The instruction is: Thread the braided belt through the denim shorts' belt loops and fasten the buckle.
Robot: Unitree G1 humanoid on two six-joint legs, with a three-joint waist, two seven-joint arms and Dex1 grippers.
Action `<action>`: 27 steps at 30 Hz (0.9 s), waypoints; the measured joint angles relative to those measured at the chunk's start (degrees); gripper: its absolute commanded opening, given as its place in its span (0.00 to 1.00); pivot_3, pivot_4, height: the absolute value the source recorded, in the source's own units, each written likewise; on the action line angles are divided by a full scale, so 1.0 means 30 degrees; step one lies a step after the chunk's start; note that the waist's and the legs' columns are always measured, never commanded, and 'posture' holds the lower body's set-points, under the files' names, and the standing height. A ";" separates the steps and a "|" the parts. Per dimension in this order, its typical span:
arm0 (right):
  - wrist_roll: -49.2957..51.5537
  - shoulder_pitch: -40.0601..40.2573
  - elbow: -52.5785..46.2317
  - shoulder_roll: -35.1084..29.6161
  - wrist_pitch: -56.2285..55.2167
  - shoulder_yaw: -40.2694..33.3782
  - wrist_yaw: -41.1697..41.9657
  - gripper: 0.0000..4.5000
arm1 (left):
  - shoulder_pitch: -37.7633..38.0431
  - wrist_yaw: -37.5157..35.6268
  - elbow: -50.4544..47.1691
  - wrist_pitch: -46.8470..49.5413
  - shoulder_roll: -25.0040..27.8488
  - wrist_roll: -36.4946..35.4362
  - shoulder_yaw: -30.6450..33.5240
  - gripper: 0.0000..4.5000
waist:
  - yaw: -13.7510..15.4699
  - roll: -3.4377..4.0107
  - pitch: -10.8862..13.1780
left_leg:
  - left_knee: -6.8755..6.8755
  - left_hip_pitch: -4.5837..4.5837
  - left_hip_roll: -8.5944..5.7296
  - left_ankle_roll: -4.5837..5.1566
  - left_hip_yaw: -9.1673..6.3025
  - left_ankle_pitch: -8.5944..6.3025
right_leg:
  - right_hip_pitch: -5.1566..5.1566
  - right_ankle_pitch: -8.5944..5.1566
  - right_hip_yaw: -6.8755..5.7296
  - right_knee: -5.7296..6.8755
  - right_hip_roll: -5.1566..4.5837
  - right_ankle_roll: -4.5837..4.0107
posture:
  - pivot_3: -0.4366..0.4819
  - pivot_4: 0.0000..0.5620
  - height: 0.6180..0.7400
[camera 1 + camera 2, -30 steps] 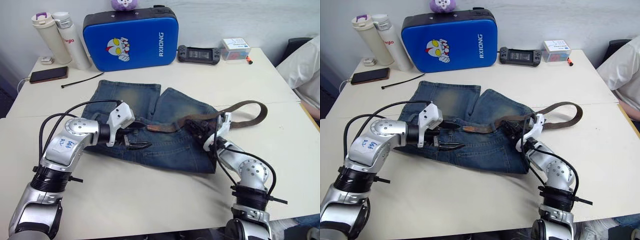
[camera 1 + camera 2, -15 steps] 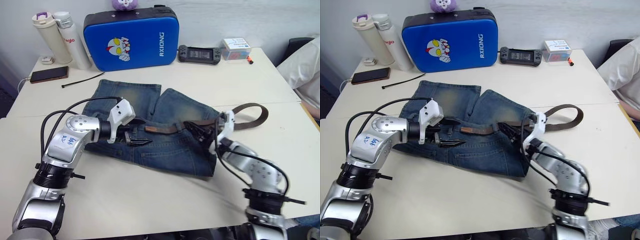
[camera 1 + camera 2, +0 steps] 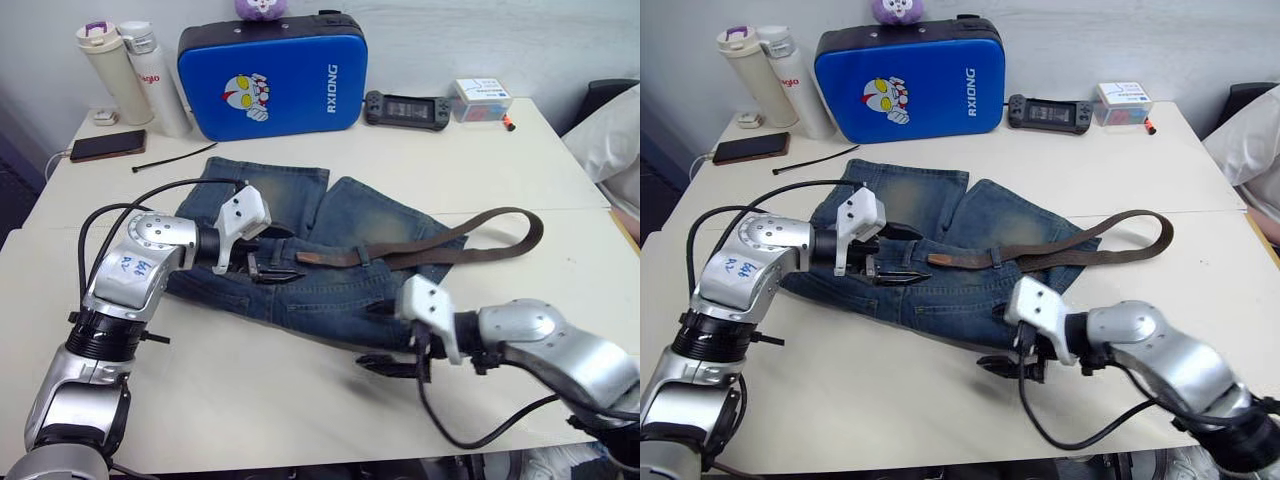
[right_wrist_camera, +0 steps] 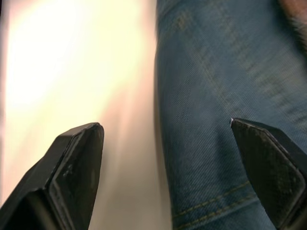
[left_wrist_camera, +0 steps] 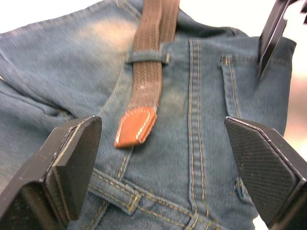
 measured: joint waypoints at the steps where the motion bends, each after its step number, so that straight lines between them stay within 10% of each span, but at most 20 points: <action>1: -0.1201 -0.0059 0.0926 0.0058 -0.0534 0.0555 -0.0292 0.73 | -0.0076 -0.0023 0.0017 -0.0155 -0.0138 0.0206 -0.0209 1.00 | 0.0069 -0.0001 0.0001 | 0.0028 -0.0007 0.0000 0.0004 -0.0004 -0.0003 | 0.0003 0.0000 -0.0022 0.0005 -0.0002 0.0001 | 0.48 0.27 0.87; 8: -0.3444 -0.0099 0.2330 0.0951 -0.2249 0.0389 -0.0458 0.00 | -0.1203 0.0950 0.1398 -0.1967 -0.1908 0.1907 -0.1213 1.00 | 0.0350 -0.0013 -0.0005 | 0.0186 -0.0010 0.0008 0.0008 -0.0081 -0.0006 | 0.0115 0.0009 -0.0151 0.0006 -0.0009 0.0017 | 0.48 0.27 0.87; 19: -0.3168 0.0800 0.1745 0.1753 -0.0647 -0.1073 -0.0506 0.00 | -0.2493 0.1819 0.5617 -0.6952 -0.3360 0.5999 -0.3479 1.00 | 0.0415 -0.0030 -0.0012 | 0.0199 -0.0031 -0.0003 0.0024 -0.0102 -0.0015 | 0.0117 0.0014 -0.0357 0.0011 -0.0026 0.0025 | 0.48 0.27 0.87; 27: -0.3159 0.0949 0.1443 0.1796 0.0266 -0.1708 -0.0607 0.00 | -0.3837 0.2174 0.8243 -0.8729 -0.4192 0.7012 -0.3398 0.32 | 0.0501 -0.0042 -0.0004 | 0.0213 -0.0041 -0.0006 0.0030 -0.0097 -0.0018 | 0.0115 0.0016 -0.0400 0.0011 -0.0024 0.0029 | 0.48 0.27 0.87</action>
